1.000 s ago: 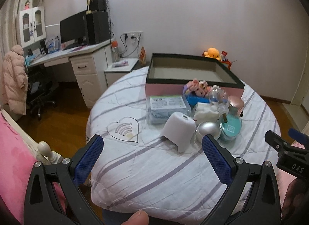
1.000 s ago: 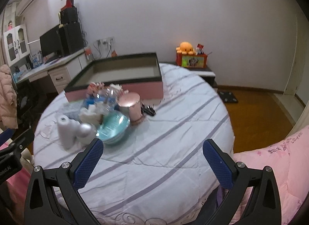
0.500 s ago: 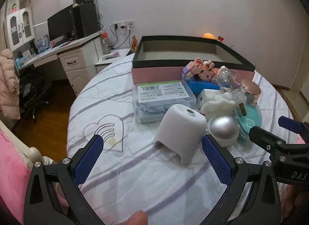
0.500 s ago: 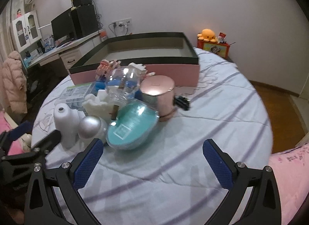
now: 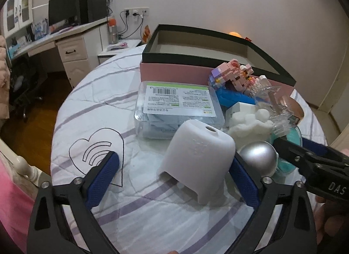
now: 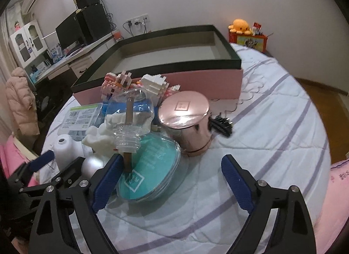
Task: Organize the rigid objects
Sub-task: 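Grasp the white humidifier with the left tool while the right tool grasps the teal case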
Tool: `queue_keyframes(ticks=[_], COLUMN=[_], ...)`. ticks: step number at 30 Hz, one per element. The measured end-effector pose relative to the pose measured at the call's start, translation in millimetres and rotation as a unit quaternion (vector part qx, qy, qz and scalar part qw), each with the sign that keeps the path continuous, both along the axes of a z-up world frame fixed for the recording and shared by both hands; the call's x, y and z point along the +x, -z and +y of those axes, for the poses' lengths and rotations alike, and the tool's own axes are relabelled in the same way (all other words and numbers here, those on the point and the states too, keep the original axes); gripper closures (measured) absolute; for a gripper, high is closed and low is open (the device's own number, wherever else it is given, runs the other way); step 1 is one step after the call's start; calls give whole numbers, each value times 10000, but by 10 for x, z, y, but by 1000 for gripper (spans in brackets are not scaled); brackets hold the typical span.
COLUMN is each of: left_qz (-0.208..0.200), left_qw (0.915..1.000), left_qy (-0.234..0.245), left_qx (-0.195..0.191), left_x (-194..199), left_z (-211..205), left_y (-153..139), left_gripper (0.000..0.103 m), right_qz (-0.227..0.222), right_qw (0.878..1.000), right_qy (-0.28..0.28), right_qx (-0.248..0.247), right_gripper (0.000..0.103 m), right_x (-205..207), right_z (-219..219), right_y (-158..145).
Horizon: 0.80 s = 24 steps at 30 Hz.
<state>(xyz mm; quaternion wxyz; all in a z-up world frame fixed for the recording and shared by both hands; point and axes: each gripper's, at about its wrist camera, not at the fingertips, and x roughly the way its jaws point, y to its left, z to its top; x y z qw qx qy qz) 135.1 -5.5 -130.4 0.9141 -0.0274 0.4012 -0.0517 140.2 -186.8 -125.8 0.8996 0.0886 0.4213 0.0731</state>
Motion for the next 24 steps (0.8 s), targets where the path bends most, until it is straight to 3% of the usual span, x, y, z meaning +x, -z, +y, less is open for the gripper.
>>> queue_keyframes(ticks=[5, 6, 7, 8, 11, 16, 24], left_qz=[-2, -11, -18, -27, -57, -28, -88], left_qw=[9998, 9997, 9995, 9990, 9990, 9985, 9988], left_qy=[127, 185, 263, 363, 397, 400, 365], left_qx=[-126, -146, -200, -272, -181, -370, -301], left_x=[17, 7, -5, -19, -39, -43, -91], left_z=[-4, -17, -35, -57, -80, -20, -46], left_y=[-4, -14, -20, -32, -29, -38, -14], left_gripper=[19, 24, 35, 41, 42, 42, 42], right_qz=[15, -28, -52, -75, -168, -267, -230], right_qw=[9997, 9996, 9992, 9991, 9988, 9982, 9980], right_qy=[-142, -197, -324, -393, -469, -530, -563], right_qx=[201, 191, 216, 167, 6, -52, -151], right_gripper=[19, 25, 39, 42, 45, 52, 52], right_x=[65, 66, 59, 42, -45, -207, -223], right_z=[34, 57, 88, 124, 171, 129, 165], right_y=[86, 81, 76, 66, 63, 36, 46])
